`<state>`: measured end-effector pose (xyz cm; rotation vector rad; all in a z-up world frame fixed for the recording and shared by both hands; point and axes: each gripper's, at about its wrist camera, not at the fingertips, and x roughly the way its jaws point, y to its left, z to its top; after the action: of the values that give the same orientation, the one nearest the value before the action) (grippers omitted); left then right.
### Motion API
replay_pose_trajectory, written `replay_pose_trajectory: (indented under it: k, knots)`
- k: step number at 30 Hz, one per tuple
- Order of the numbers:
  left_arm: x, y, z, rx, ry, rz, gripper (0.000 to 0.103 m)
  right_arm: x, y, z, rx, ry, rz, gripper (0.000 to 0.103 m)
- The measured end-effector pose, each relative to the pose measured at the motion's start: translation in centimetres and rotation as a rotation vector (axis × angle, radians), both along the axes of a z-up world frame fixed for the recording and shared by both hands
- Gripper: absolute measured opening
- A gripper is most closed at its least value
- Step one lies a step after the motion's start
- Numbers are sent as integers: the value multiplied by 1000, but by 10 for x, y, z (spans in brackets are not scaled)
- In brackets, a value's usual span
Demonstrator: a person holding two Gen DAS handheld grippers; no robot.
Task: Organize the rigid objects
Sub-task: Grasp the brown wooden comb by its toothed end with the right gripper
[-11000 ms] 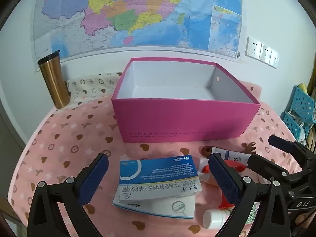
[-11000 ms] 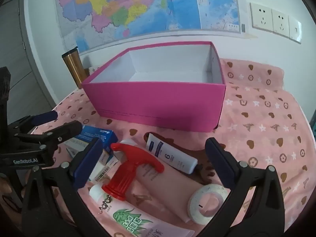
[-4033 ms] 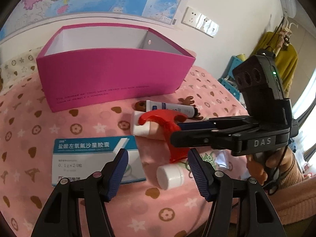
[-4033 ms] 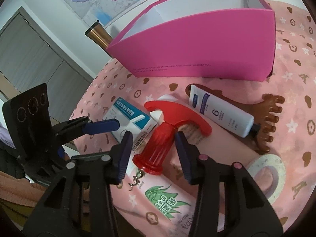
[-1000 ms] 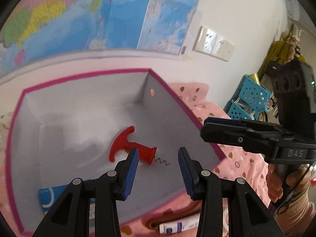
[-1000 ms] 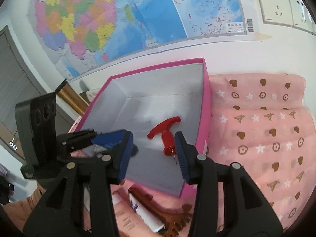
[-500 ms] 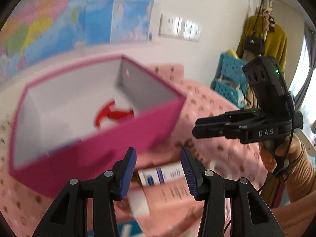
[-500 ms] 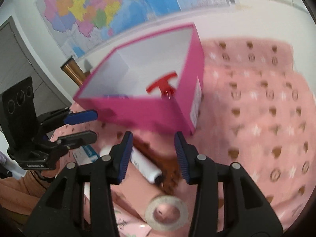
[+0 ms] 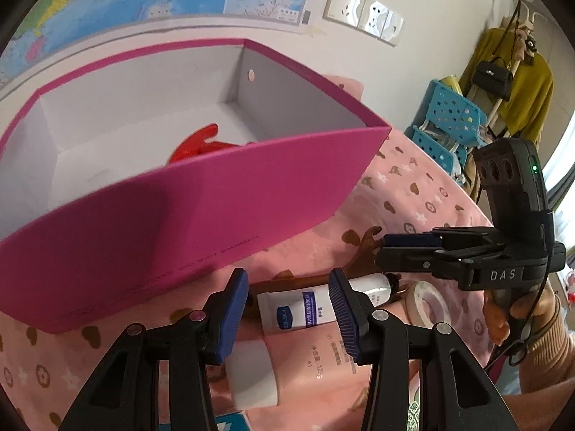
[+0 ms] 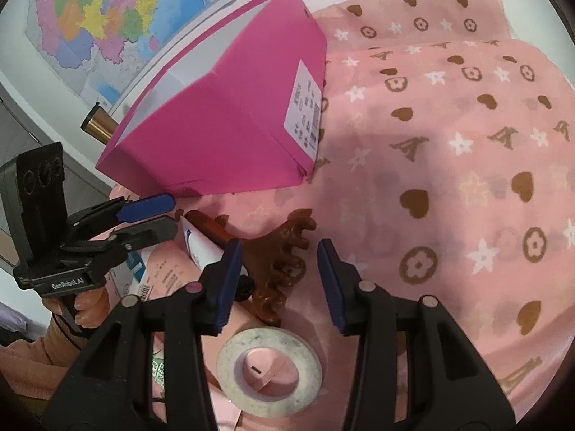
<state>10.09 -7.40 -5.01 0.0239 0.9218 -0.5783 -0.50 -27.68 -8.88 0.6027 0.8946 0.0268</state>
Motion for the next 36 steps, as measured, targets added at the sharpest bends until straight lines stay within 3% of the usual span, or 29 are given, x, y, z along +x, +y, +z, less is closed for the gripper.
replay_pose_trajectory:
  k: [9, 14, 16, 18, 23, 27, 33, 36]
  knots:
    - [-7, 1, -10, 9, 39, -25, 47, 3, 0, -3, 37, -28, 20, 44]
    - [-8, 7, -12, -4, 49, -14, 47, 3, -2, 0, 35, -46, 18, 29]
    - [-8, 9, -13, -4, 50, 0, 47, 3, -2, 2, 21, -53, 19, 16]
    - [-6, 11, -12, -9, 53, 12, 47, 3, 0, 5, 10, -61, 25, 14]
    - [0, 20, -15, -15, 67, 43, 47, 5, 6, 10, -30, -81, 46, 14]
    - [3, 20, -20, -13, 88, 38, 47, 8, 4, 9, -6, -100, 72, 15]
    - [5, 20, -24, -25, 100, 33, 47, 21, 9, 2, 22, -98, 121, 31]
    - [5, 20, -24, -28, 99, 31, 48, 29, 11, -3, 53, -88, 131, 32]
